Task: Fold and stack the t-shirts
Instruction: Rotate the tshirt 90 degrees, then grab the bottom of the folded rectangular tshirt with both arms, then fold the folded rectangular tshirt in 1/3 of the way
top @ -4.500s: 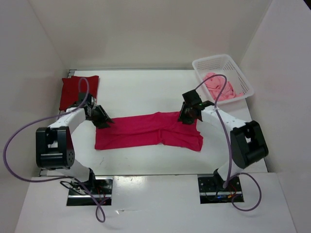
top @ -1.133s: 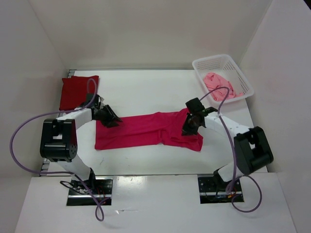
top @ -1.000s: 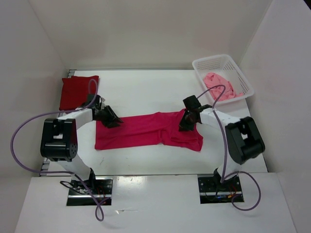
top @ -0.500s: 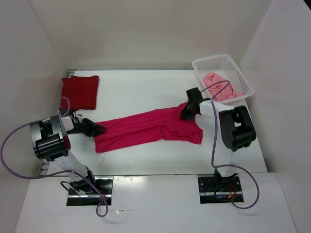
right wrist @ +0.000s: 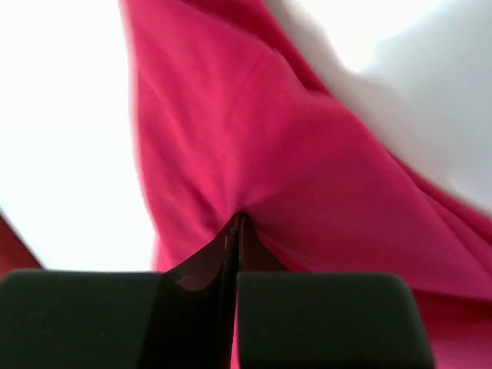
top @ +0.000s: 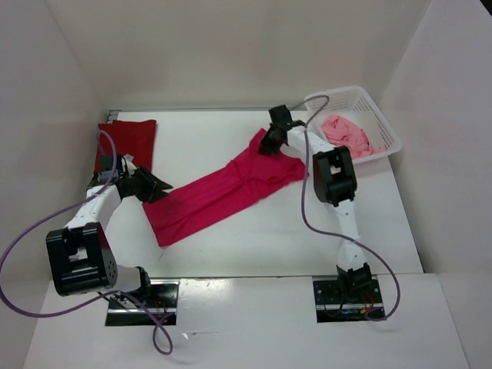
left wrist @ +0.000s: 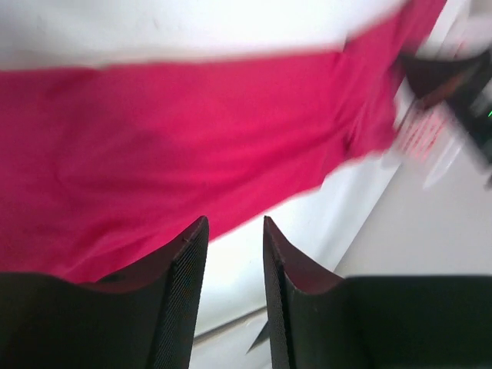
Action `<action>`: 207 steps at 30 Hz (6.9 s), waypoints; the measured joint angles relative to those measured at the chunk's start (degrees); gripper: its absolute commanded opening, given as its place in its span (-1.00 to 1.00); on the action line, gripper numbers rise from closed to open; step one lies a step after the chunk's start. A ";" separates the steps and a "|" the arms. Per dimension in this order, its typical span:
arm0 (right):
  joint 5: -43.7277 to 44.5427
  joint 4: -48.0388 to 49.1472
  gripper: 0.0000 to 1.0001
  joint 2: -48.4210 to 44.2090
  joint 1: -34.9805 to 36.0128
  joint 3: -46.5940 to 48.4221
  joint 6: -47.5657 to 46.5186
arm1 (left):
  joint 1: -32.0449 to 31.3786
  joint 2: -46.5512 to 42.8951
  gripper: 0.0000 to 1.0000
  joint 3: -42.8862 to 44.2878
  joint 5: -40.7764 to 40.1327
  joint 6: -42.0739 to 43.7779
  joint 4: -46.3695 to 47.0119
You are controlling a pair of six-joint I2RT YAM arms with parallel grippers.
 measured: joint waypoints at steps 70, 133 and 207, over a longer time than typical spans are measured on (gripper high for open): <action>-6.10 16.57 -0.72 -33.40 27.19 -45.33 -0.50 | -9.09 -2.36 -0.09 3.85 -1.90 7.13 -6.69; -8.83 16.57 -0.91 -58.55 22.60 -77.77 7.85 | -35.93 9.73 -0.99 -10.29 -2.40 2.29 -4.66; -7.91 8.68 -1.00 -49.05 10.14 -60.67 -4.96 | -27.41 22.99 0.23 6.56 -0.17 0.96 0.87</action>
